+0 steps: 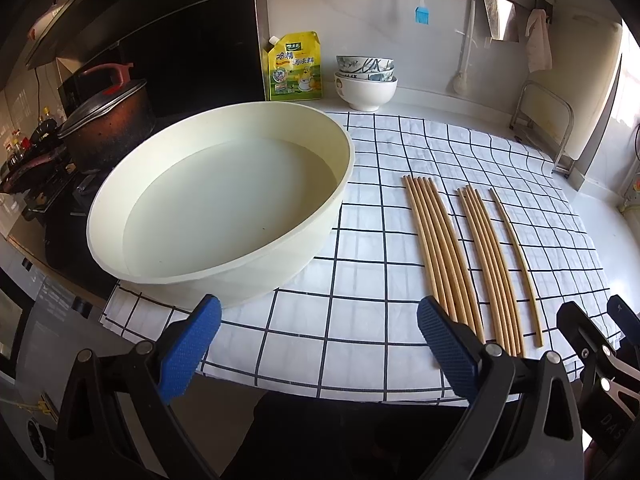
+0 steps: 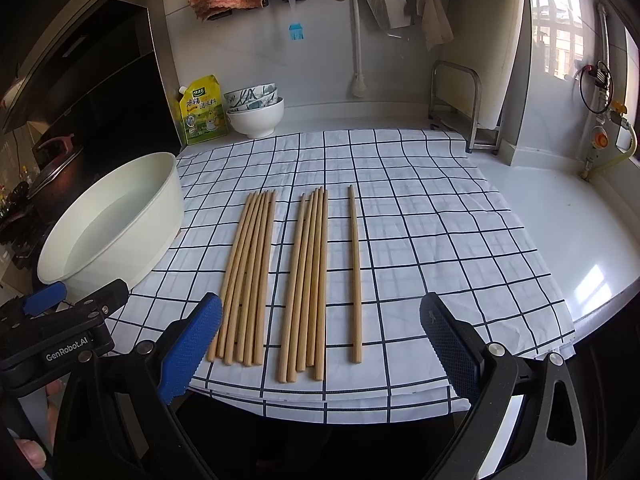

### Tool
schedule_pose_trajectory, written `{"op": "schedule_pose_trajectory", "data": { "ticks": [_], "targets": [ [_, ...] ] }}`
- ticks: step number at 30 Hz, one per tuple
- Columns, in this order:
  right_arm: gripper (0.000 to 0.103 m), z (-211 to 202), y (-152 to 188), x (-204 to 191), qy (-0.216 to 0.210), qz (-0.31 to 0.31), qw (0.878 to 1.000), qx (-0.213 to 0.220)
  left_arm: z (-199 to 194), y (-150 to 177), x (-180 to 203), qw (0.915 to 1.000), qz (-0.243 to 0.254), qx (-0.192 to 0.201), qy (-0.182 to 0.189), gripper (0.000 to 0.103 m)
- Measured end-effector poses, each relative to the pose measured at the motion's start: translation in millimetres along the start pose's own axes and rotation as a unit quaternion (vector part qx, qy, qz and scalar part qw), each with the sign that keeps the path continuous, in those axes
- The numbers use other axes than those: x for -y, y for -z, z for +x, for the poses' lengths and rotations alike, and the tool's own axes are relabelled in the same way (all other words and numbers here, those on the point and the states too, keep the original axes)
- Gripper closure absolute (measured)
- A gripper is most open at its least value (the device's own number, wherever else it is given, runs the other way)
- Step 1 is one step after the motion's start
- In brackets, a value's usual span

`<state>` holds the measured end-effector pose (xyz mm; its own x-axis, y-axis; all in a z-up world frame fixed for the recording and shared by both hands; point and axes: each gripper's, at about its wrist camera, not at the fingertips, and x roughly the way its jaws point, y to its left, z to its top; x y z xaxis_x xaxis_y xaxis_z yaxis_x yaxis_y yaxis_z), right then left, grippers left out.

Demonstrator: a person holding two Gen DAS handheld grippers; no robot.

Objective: Organize utensils

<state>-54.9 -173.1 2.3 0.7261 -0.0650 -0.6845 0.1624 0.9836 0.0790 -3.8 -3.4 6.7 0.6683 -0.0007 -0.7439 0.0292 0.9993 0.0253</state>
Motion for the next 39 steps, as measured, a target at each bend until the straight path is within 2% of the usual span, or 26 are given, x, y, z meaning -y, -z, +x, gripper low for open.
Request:
{"op": "schedule_pose_trajectory", "data": {
  "ticks": [39],
  "targets": [
    [0.008,-2.1,0.8,2.2,0.000,0.005,1.000,0.001,0.5,2.2,4.1,1.0000,0.002,-0.001,0.003,0.006]
  ]
}}
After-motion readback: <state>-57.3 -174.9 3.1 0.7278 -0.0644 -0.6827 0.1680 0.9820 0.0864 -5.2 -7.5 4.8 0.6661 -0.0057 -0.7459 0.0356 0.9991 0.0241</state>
